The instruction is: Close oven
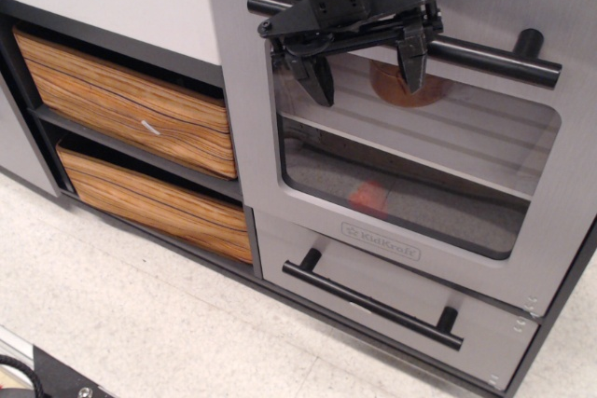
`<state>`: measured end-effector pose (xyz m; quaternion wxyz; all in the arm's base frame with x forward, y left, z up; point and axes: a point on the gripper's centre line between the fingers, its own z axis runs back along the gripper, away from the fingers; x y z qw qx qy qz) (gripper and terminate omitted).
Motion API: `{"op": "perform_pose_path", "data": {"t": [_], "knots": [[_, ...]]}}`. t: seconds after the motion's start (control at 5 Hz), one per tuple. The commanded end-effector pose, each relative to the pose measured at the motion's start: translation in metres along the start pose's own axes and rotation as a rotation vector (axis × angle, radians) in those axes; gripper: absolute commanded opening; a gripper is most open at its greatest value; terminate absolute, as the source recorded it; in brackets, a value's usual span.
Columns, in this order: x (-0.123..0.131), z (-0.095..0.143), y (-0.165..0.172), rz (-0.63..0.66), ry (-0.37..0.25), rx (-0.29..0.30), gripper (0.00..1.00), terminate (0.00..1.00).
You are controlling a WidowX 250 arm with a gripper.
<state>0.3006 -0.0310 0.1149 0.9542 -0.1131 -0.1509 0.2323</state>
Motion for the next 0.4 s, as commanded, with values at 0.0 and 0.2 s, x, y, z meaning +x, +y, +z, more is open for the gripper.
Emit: {"op": "perform_pose_path", "data": {"t": [0.0, 0.2], "knots": [[0.0210, 0.0245, -0.0055, -0.010, -0.024, -0.024, 1.00, 0.00], [0.0210, 0.0245, -0.0055, -0.010, -0.024, -0.024, 1.00, 1.00]]}}
